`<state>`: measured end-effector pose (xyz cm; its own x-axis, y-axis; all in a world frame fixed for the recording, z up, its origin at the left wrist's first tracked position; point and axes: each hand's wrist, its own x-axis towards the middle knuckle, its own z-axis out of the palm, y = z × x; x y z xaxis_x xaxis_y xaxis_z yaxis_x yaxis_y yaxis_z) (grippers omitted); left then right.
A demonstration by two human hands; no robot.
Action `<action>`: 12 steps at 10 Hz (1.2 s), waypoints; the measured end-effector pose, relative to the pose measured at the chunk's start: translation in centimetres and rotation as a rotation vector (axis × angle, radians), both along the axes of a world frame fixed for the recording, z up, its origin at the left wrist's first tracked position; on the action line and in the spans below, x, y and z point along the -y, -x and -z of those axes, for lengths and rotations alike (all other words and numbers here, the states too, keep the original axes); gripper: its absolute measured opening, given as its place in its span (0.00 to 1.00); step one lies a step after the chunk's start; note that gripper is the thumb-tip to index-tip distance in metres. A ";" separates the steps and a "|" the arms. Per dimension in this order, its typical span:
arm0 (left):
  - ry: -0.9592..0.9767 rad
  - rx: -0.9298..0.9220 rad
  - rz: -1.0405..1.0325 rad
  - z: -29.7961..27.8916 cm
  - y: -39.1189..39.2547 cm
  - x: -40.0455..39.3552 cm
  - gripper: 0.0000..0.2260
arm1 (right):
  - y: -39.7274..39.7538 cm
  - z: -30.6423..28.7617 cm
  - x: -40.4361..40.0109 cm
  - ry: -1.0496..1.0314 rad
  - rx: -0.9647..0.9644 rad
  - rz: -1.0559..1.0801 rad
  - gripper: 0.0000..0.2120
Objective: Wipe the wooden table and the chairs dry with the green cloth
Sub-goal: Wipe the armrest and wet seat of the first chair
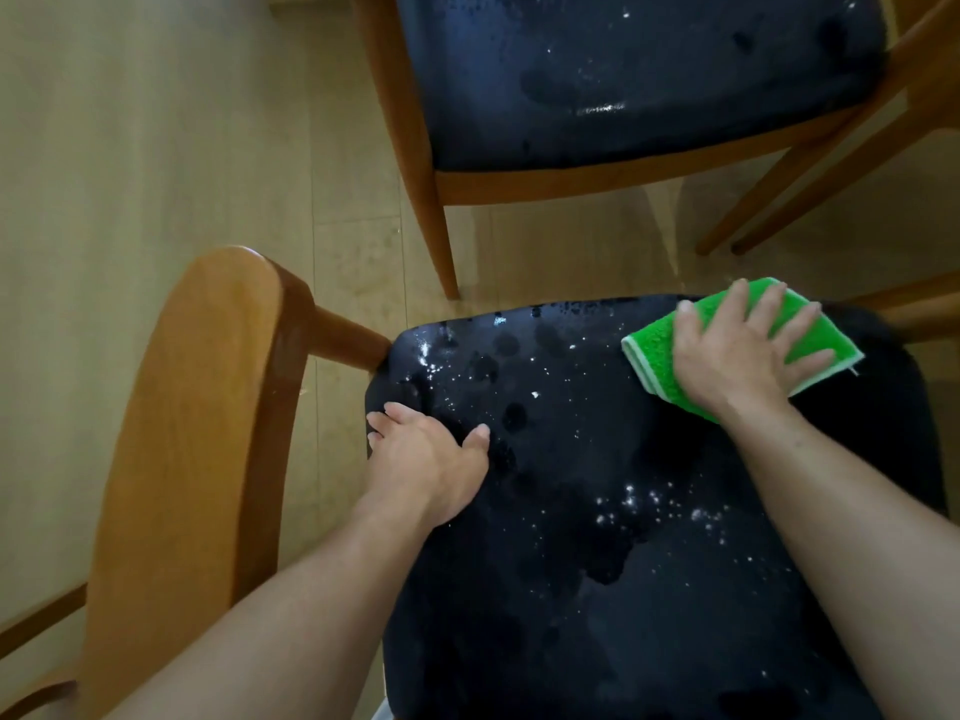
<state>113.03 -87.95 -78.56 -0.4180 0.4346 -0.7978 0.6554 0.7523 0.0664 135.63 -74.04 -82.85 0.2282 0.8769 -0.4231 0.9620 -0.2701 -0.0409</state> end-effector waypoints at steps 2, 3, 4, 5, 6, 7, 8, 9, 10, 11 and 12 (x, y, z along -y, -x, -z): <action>-0.001 -0.023 0.002 -0.4 0.1 -0.4 0.33 | 6.4 0.8 3.0 -0.086 0.018 -0.359 0.38; 0.016 0.007 -0.014 -0.4 0.3 -0.3 0.36 | 8.3 0.9 5.0 -0.085 -0.023 -0.551 0.36; -0.005 0.027 -0.054 -0.6 0.3 -0.3 0.36 | 7.5 1.1 4.9 -0.091 -0.071 -0.613 0.35; 0.007 0.039 -0.064 -0.5 0.4 -0.4 0.36 | 4.5 1.5 3.1 -0.118 -0.081 -0.553 0.35; 0.009 0.037 -0.055 -0.4 0.3 -0.4 0.36 | -0.2 1.3 0.6 -0.157 -0.030 -0.262 0.38; 0.030 0.040 -0.048 -0.3 0.3 -0.4 0.36 | -1.7 1.1 -0.6 -0.150 0.022 -0.115 0.38; 0.020 0.009 -0.044 -0.2 0.1 -0.5 0.34 | 1.0 1.0 -0.1 -0.148 0.044 -0.085 0.36; -0.030 -0.065 -0.011 -0.4 -0.1 -0.4 0.31 | 4.9 1.0 1.3 -0.144 0.053 -0.193 0.36; -0.032 -0.072 0.016 -0.3 0.0 -0.3 0.31 | 9.7 0.9 3.3 -0.129 0.045 -0.352 0.35; -0.046 -0.064 0.032 -0.3 0.0 -0.2 0.30 | 14.3 1.1 6.9 -0.116 -0.058 -0.619 0.33; -0.039 -0.066 0.038 -0.4 0.1 -0.2 0.29 | 14.4 1.0 8.2 -0.109 -0.148 -0.790 0.32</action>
